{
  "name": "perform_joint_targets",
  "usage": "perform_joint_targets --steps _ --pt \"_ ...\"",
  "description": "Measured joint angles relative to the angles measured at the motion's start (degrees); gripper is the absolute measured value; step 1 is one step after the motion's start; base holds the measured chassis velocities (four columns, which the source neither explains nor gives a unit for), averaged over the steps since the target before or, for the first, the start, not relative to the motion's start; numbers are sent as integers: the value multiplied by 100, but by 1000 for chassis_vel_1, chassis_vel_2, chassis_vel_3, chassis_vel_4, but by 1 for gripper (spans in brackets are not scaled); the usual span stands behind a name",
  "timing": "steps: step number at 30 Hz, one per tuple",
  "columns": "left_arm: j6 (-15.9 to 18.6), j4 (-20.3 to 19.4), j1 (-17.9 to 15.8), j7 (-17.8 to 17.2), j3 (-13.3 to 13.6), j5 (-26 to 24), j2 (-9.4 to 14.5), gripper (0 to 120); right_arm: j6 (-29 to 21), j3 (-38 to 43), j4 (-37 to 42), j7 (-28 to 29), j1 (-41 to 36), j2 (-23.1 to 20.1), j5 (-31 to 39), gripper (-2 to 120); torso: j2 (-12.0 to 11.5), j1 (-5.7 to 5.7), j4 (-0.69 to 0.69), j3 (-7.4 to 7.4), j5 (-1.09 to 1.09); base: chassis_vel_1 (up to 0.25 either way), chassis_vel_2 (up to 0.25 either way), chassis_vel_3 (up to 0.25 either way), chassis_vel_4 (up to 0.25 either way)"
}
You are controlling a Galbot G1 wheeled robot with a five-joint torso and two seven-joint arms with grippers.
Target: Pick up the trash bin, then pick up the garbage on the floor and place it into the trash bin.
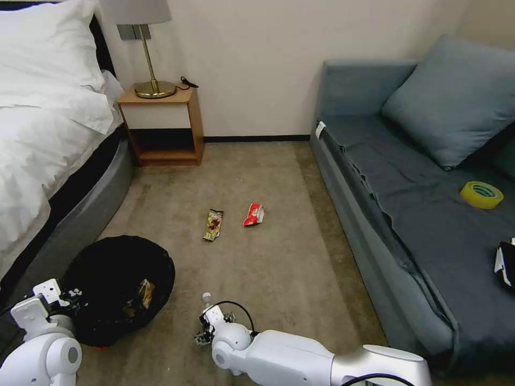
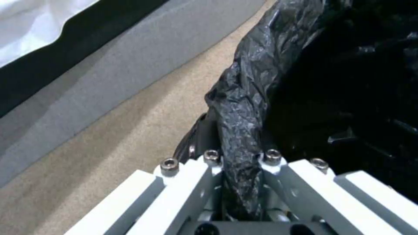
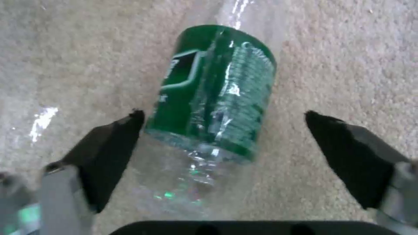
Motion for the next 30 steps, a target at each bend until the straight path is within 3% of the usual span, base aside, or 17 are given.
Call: perform_joint_targets --steps 3,8,12,16,23,30 --pt "-8 10 -3 0 15 12 -3 2 25 1 -2 -52 -1 -46 -45 76 0 0 0 0 0 0 0 0 0" --pt "-16 15 -4 0 26 17 -10 2 41 -17 9 -77 -7 -99 -72 64 0 0 0 0 0 0 0 0 0" --pt "-18 16 -6 0 27 20 -10 2 60 -20 104 -80 1 -195 -88 44 0 0 0 0 0 0 0 0 0" --pt "-18 16 -4 -1 35 22 -17 2 71 12 232 -81 45 -292 -91 34 0 0 0 0 0 0 0 0 0" --pt "-18 18 -4 -1 46 25 -19 2 80 103 643 -36 90 -518 -84 22 0 0 0 0 1 0 0 0 0" --pt "-20 64 19 -1 102 27 -16 2 118 752 1400 84 518 -1047 -60 22 0 0 -1 0 1 0 0 0 0"
